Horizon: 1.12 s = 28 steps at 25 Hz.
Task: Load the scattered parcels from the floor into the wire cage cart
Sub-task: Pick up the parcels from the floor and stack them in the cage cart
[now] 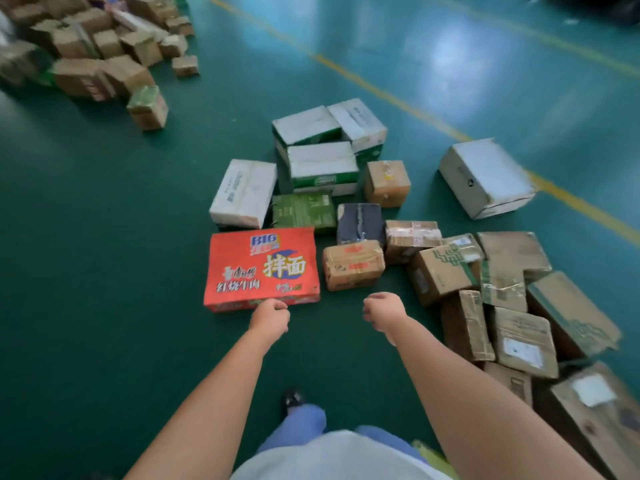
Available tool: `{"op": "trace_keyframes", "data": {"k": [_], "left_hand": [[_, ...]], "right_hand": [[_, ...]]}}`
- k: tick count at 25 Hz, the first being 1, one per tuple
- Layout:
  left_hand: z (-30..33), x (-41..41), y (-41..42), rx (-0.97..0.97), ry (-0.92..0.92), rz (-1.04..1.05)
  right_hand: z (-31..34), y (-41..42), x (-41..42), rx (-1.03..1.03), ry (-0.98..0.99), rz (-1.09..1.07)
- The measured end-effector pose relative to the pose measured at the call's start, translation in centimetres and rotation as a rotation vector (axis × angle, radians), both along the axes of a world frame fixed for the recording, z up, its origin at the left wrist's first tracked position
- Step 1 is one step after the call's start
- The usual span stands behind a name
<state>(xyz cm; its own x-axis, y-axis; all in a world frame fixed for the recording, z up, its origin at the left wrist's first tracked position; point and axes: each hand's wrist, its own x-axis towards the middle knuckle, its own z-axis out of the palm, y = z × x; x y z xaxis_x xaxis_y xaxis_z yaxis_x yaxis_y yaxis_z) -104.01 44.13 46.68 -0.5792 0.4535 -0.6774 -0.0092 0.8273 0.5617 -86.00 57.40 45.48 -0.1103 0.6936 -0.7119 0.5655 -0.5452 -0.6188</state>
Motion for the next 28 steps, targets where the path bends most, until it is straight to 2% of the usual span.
{"op": "trace_keyframes", "data": {"k": [6,12,17,21,28], "left_hand": [[0.2,-0.8,12.6,-0.032,0.009,-0.198],[1.1,-4.2,15.4,-0.064,0.014,-0.076],[1.3,-13.3,14.9,-0.016,0.021,0.039],[1.8,-22.4,14.3,0.020,0.038,-0.014],[1.5,-36.9,16.9,-0.026,0.078,-0.102]], "right_hand": [[-0.4,9.1,0.8,-0.044,0.012,-0.133],[0.5,16.3,-4.1,-0.021,0.026,-0.009],[1.2,17.5,-13.5,0.000,-0.009,0.086],[0.9,15.9,-21.8,0.046,0.014,0.050],[-1.5,14.9,-33.8,-0.057,0.029,-0.037]]}}
